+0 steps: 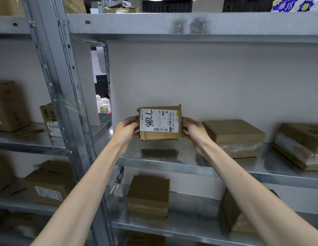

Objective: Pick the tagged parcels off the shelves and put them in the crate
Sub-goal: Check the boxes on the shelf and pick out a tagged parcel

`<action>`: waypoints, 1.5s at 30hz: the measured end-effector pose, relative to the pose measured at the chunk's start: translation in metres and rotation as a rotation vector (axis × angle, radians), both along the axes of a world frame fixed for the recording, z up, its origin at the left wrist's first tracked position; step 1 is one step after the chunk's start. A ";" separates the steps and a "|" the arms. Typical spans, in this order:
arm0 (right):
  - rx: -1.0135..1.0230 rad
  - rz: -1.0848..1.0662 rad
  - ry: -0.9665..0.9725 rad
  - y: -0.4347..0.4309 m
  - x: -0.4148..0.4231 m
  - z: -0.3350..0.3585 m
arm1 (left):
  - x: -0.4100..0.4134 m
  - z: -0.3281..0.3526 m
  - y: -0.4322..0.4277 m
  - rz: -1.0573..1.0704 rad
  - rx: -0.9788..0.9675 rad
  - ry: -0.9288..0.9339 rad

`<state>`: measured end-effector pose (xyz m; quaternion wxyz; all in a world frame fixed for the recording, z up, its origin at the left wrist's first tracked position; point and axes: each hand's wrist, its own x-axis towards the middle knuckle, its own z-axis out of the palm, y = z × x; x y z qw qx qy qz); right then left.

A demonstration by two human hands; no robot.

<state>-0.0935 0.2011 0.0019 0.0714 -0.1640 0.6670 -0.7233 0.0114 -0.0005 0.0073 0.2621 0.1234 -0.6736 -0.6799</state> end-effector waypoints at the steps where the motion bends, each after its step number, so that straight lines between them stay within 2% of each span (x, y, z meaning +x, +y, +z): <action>1: -0.001 -0.003 0.004 -0.001 0.001 0.000 | 0.000 0.000 0.000 0.007 -0.002 0.004; 11: 0.080 -0.042 0.151 -0.013 0.011 -0.015 | 0.002 -0.011 -0.014 0.066 -0.064 -0.006; 22: 0.190 -0.055 0.197 -0.033 0.028 -0.039 | 0.007 -0.032 -0.023 0.135 0.139 -0.108; 25: 0.214 -0.075 0.240 -0.029 0.027 -0.032 | 0.006 -0.027 -0.018 0.152 0.061 -0.071; 27: 0.227 -0.100 0.280 -0.022 0.023 -0.022 | 0.002 -0.022 -0.015 0.241 -0.052 -0.024; 32: 0.226 -0.179 0.344 0.015 0.003 0.014 | -0.008 0.015 0.018 0.425 -0.247 0.197; 37: 0.285 -0.258 0.450 0.073 -0.020 0.048 | -0.032 0.040 0.068 0.324 -0.335 0.307; 45: 0.392 -0.336 0.430 0.168 -0.061 0.053 | -0.077 0.041 0.149 0.177 -0.311 0.255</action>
